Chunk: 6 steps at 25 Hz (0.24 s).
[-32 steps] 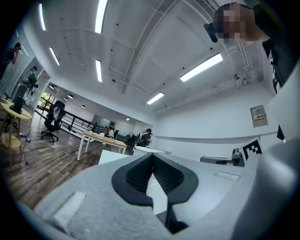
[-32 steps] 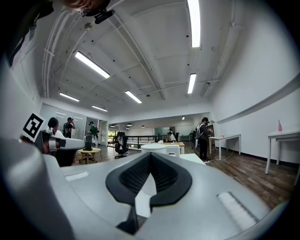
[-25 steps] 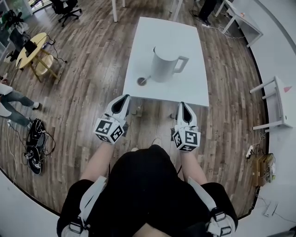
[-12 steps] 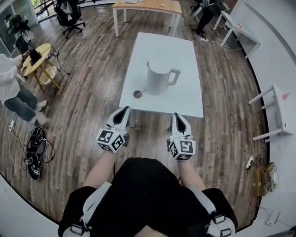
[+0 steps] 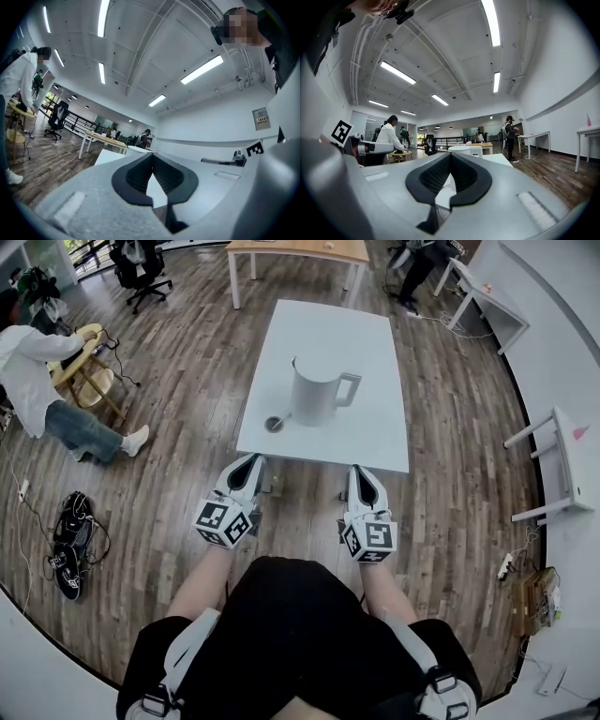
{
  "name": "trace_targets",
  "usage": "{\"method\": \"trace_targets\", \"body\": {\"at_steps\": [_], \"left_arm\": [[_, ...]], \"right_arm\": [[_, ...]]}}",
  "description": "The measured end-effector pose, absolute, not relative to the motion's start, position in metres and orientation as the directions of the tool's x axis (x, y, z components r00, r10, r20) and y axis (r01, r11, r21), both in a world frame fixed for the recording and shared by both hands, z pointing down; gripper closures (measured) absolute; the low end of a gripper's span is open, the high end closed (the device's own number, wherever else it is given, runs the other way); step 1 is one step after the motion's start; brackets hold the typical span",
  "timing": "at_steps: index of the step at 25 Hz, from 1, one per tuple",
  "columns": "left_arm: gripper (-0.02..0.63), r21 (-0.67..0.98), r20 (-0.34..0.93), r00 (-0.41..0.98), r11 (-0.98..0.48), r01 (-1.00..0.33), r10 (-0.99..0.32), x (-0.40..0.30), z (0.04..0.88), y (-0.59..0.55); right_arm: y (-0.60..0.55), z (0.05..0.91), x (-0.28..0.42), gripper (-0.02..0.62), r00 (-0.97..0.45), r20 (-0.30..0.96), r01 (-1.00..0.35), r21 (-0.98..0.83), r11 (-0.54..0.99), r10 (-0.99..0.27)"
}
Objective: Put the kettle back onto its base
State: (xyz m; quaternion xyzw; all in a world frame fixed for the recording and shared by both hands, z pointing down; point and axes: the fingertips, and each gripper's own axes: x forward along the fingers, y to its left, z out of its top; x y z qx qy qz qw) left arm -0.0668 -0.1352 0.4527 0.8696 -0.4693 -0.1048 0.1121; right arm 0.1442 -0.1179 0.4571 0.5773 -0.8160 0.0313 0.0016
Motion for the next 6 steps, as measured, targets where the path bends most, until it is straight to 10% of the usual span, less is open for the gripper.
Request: {"method": "trace_targets", "body": {"at_steps": [6], "left_arm": [[0.606,0.299,-0.073,0.548,-0.542,-0.785,-0.833,-0.056,0.457,-0.132]], "right_arm": [[-0.116,0.459,0.148,0.591,-0.342,0.038,-0.939,-0.041,0.34,-0.939]]}}
